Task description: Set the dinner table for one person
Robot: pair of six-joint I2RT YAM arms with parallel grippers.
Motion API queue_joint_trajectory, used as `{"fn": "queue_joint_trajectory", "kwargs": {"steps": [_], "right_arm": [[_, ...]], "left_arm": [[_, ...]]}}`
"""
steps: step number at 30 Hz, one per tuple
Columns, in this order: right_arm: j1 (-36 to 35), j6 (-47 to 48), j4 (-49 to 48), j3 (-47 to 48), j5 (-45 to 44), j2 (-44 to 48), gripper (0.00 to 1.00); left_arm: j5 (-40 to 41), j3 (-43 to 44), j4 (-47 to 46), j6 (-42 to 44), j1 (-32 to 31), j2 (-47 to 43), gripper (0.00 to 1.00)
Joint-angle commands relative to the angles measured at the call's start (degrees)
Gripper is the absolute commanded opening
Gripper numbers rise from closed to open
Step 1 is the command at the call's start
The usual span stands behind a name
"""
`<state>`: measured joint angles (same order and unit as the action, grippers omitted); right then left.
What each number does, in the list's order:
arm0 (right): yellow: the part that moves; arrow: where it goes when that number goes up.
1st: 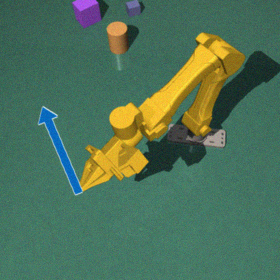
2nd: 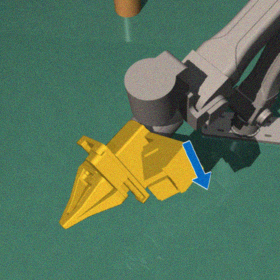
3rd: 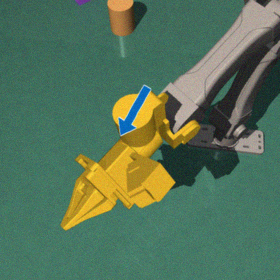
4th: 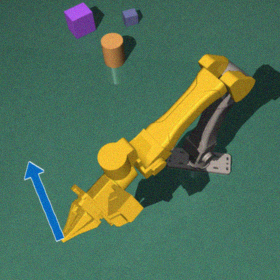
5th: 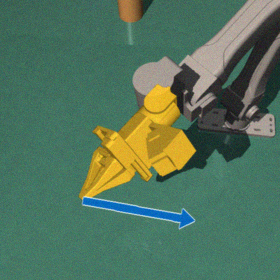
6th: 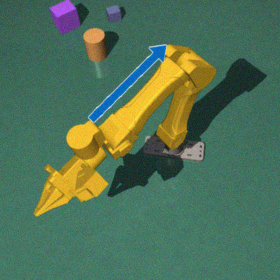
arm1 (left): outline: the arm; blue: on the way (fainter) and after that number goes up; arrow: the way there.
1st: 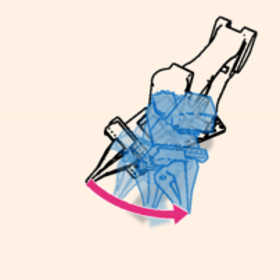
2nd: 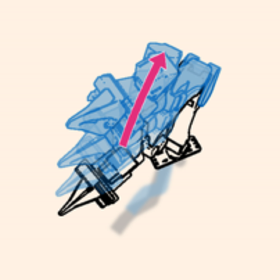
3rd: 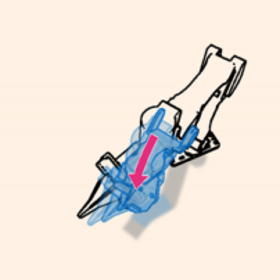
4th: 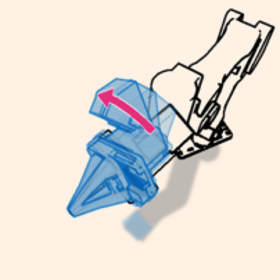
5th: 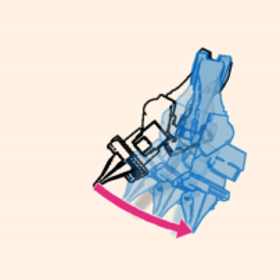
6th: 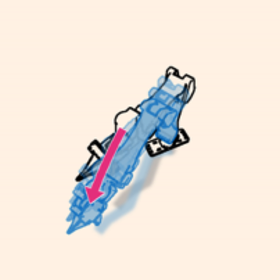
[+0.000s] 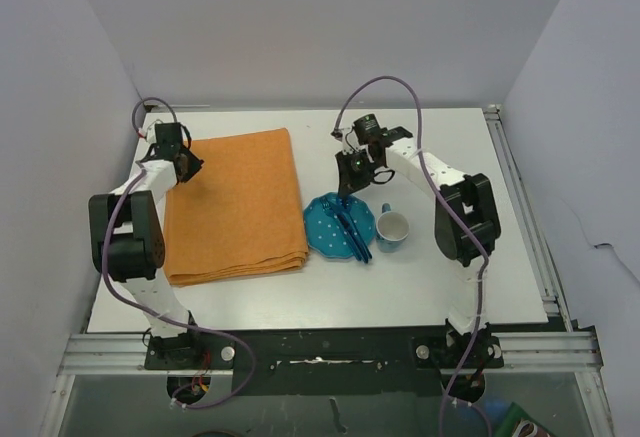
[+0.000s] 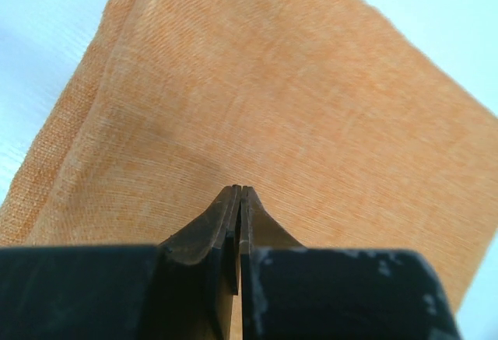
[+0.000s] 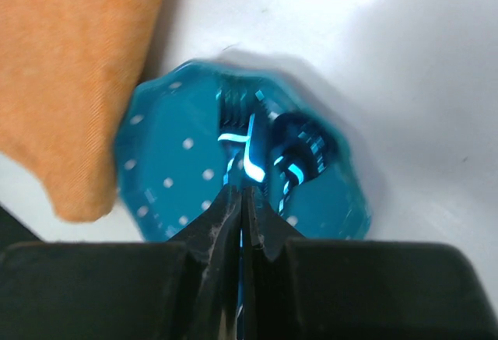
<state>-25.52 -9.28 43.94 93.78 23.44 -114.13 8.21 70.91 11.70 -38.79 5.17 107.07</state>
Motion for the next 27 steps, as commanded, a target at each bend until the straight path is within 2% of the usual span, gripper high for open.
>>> {"fn": "queue_joint_trajectory", "kwargs": {"steps": [1, 9, 21, 27], "right_arm": [[0.35, -0.28, 0.59, 7.88, -6.07, -5.72, 0.0], [0.69, -1.0, 1.18, 20.17, -5.16, -14.14, 0.0], [0.74, -0.41, 2.2, 25.44, 6.1, -22.52, 0.0], [0.68, -0.51, 1.77, 24.88, 8.51, -25.84, 0.0]], "left_arm": [[-1.29, 1.98, -0.39, -0.41, -0.89, -6.07, 0.0], [0.43, 4.17, 1.55, 0.41, -6.7, -7.99, 0.0], [1.78, 3.13, 3.14, 0.75, -12.73, -7.27, 0.0], [1.0, 2.24, 3.64, 1.49, -14.56, -10.68, 0.0]]}}
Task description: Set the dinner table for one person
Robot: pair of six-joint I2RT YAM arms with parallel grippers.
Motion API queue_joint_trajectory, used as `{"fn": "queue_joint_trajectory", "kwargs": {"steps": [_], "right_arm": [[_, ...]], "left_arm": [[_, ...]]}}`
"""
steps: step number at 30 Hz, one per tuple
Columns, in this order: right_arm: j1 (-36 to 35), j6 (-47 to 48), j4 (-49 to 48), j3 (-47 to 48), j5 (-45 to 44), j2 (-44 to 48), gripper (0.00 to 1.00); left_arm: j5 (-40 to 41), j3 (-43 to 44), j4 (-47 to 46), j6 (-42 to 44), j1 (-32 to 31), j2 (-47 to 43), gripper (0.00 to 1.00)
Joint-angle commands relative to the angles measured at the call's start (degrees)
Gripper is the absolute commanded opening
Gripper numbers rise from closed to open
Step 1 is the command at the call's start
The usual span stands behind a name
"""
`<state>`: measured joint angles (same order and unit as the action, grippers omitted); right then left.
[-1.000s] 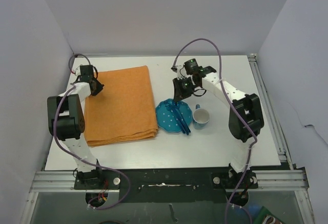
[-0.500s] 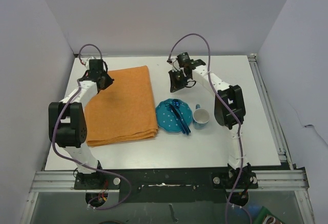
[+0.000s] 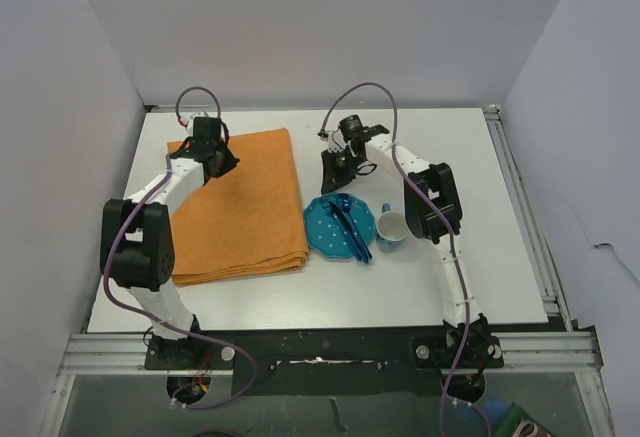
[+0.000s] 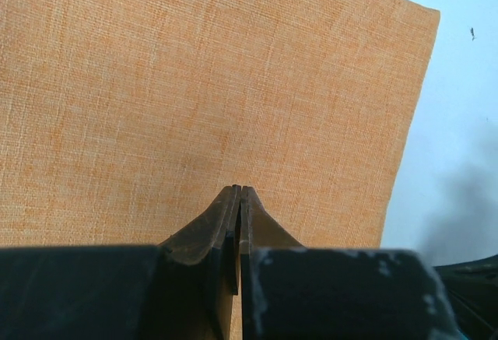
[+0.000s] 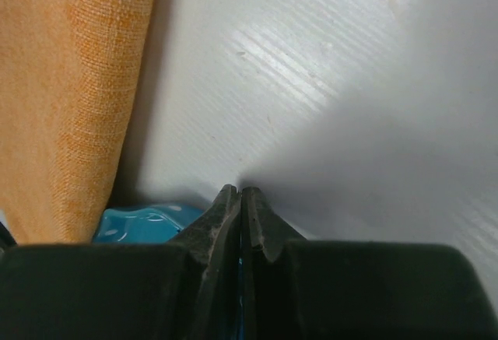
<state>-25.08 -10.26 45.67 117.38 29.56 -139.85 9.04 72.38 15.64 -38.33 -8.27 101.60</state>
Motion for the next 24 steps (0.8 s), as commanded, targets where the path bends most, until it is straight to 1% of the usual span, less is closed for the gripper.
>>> {"fn": "queue_joint_trajectory", "kwargs": {"steps": [1, 3, 13, 19, 24], "right_arm": [[0.22, 0.45, -0.15, 0.4, 2.51, -0.11, 0.0], [-0.04, 0.65, -0.92, -2.37, 2.52, 0.92, 0.0], [-0.62, 0.03, -6.77, -24.5, -1.93, 10.26, 0.0], [-1.2, -0.41, -9.69, -32.38, -2.91, 14.11, 0.0], [-1.99, -1.14, -11.51, -36.73, -3.39, 16.07, 0.0]], "left_arm": [[-0.09, 0.79, -0.19, 1.13, -1.27, -5.65, 0.0], [-0.08, 0.93, 0.36, 1.24, -1.46, -6.19, 0.0], [-0.1, 1.42, 0.79, 1.13, -1.56, -6.21, 0.0], [-0.12, 1.73, 1.03, 1.0, -1.77, -5.65, 0.0], [-0.04, 1.92, 1.23, 1.08, -1.95, -5.69, 0.0]]}}
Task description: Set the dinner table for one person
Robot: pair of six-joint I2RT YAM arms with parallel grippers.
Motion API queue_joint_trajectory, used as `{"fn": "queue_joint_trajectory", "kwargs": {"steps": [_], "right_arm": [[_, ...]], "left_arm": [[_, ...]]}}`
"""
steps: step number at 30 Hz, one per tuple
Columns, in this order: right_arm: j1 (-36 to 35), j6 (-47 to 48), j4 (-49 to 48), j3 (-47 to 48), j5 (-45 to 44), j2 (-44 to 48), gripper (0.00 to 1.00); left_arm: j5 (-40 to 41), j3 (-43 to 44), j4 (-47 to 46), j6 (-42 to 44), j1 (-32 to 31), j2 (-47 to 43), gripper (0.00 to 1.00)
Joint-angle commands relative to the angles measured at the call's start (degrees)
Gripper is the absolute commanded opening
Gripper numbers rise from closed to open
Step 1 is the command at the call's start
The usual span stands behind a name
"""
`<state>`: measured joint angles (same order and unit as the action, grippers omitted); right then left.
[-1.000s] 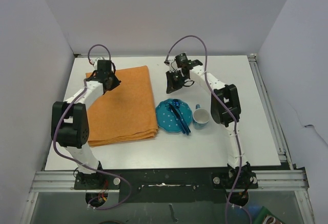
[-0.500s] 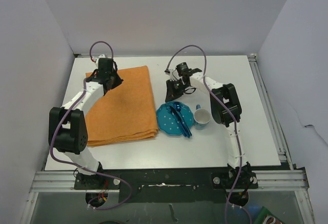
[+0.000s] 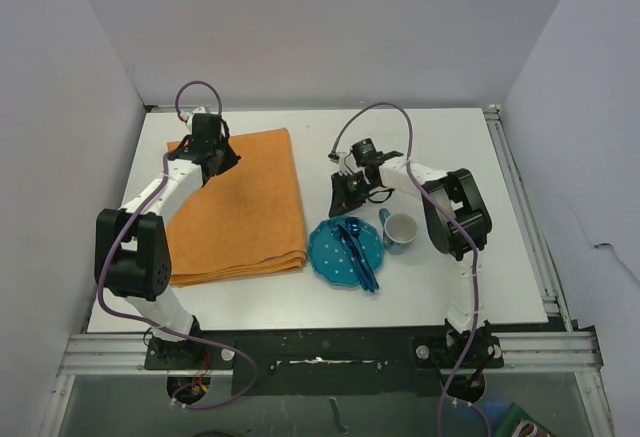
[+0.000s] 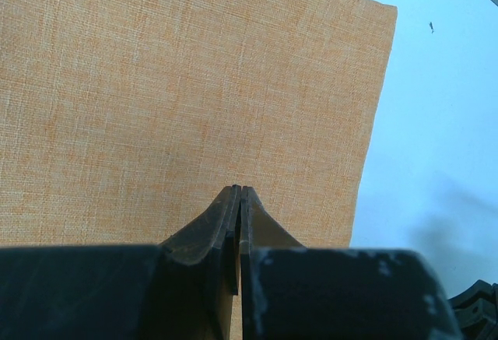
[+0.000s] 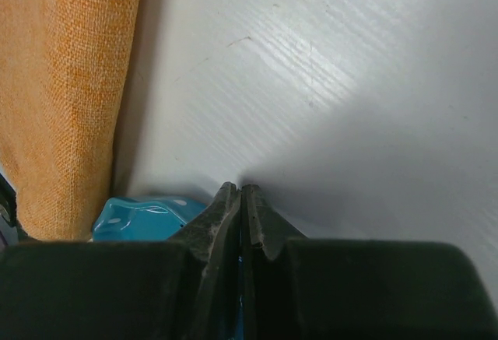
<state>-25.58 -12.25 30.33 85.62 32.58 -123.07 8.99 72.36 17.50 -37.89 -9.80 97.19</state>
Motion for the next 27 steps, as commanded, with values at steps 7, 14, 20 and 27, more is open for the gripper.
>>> {"fn": "queue_joint_trajectory", "kwargs": {"steps": [7, 14, 20, 27], "right_arm": [[-4.44, -0.7, 2.41, -10.29, -9.98, 3.17, 0.0], [-6.23, -1.95, 2.61, -11.09, -17.03, 7.14, 0.0], [-6.11, -1.03, 5.19, -3.09, -19.87, 11.13, 0.09], [-9.7, -1.32, 7.49, 6.94, -16.77, 14.54, 0.28]], "left_arm": [[1.11, 1.67, -0.05, 0.87, -0.74, -1.6, 0.0], [2.07, 2.07, 0.95, 1.07, -0.74, -2.03, 0.0], [1.6, 1.85, 1.1, 0.98, -0.81, -3.58, 0.0], [15.81, 0.16, 5.64, -0.1, -2.23, -6.92, 0.0]]}}
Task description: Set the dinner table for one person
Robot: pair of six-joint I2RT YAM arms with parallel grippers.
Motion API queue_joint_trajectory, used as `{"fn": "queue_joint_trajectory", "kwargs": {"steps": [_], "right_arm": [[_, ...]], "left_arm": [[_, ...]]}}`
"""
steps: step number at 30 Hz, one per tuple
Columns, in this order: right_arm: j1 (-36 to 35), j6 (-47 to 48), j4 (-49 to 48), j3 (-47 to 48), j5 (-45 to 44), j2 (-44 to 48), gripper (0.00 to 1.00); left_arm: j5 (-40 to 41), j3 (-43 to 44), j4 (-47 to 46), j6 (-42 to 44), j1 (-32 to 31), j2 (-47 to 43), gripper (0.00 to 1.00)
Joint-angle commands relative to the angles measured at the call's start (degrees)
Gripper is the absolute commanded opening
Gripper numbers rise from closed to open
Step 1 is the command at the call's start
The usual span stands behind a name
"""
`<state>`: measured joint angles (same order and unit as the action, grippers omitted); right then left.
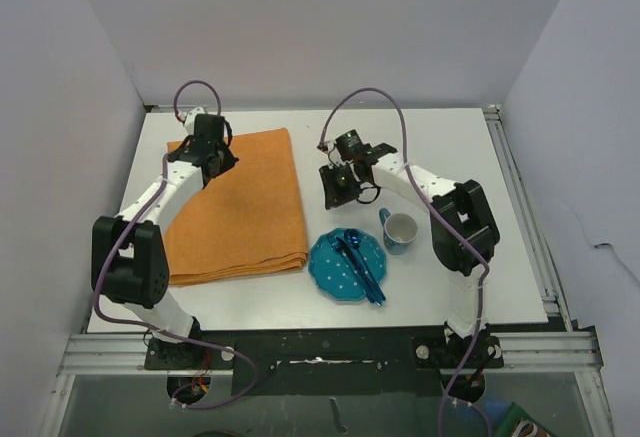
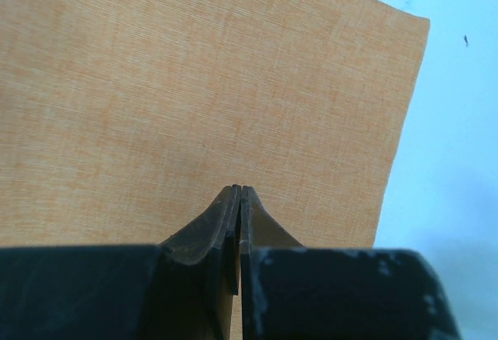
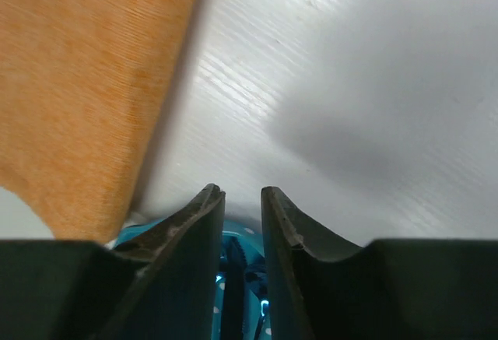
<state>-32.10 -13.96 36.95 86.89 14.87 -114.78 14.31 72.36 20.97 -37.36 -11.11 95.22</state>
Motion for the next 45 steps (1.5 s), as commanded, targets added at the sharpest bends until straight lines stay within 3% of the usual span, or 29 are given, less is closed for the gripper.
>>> {"fn": "queue_joint_trajectory", "kwargs": {"steps": [1, 3, 8, 13, 20, 23, 24, 27, 28, 29, 30, 33, 36, 39, 40, 41, 42, 45], "right_arm": [[-4.31, 0.41, 1.07, 6.53, 1.69, 6.58, 0.35], [-6.79, 0.53, 2.26, 8.54, 3.17, 6.5, 0.42], [-11.67, -0.2, 4.63, 10.09, 0.47, 7.27, 0.43], [-13.38, -1.33, 2.41, 3.37, -1.76, 12.79, 0.43], [-12.8, -0.36, -0.87, -6.75, -3.6, 19.35, 0.44], [-12.3, -0.01, -3.36, -10.09, -1.74, 19.58, 0.61], [-12.15, 0.37, -4.14, -10.84, -0.98, 19.37, 0.66], [-11.58, 1.06, -6.05, -12.43, 1.53, 17.45, 0.73], [-11.25, 1.18, -6.6, -12.72, 2.37, 16.63, 0.74], [-11.04, 1.36, -6.93, -12.87, 3.11, 15.62, 0.74], [-10.71, 1.59, -7.18, -12.89, 3.76, 14.65, 0.74], [-10.45, 2.29, -7.52, -12.58, 5.3, 12.33, 0.75], [-10.13, 3.27, -7.24, -12.16, 5.98, 11.46, 0.75], [-9.14, 3.62, -7.22, -12.23, 6.36, 11.5, 0.75], [-8.66, 3.58, -7.33, -12.41, 6.61, 11.7, 0.75], [-8.23, 3.35, -7.54, -12.74, 6.93, 11.82, 0.75], [-7.88, 3.17, -7.86, -13.06, 7.33, 12.12, 0.75], [-7.02, 2.37, -9.05, -14.44, 8.56, 13.35, 0.75]], "left_arm": [[11.95, -0.37, 2.92, -0.69, -0.74, -5.32, 0.0], [14.45, -1.03, 4.59, -0.51, -0.6, -5.4, 0.0], [17.02, -0.34, 9.55, 0.02, 4.56, -1.38, 0.0], [13.61, -0.27, 8.78, -0.29, 13.53, 1.85, 0.0], [14.62, 5.85, 10.23, -0.39, 15.59, 8.06, 0.0], [14.15, 7.35, 10.63, -0.36, 15.6, 10.82, 0.01], [13.97, 7.44, 10.52, -0.12, 15.6, 11.48, 0.04], [13.42, 7.3, 10.88, 0.22, 15.87, 12.82, 0.3], [13.12, 7.46, 10.83, 0.71, 15.92, 13.26, 0.32], [12.93, 7.6, 10.88, 0.89, 15.99, 13.67, 0.52], [12.49, 7.74, 10.82, 1.04, 16.1, 14.01, 0.57], [10.2, 8.22, 11.13, 1.1, 16.7, 15.36, 0.58], [9.37, 8.75, 11.62, 0.63, 16.91, 16.19, 0.58], [9.95, 8.83, 11.85, 0.68, 16.92, 16.21, 0.5], [10.34, 8.73, 11.96, 0.69, 16.92, 16.11, 0.42], [10.9, 8.64, 12.15, 0.63, 16.92, 15.91, 0.27], [11.46, 8.41, 12.32, 0.66, 16.92, 15.64, 0.02], [13.93, 7.31, 12.66, -0.26, 16.76, 13.69, 0.0]]}}
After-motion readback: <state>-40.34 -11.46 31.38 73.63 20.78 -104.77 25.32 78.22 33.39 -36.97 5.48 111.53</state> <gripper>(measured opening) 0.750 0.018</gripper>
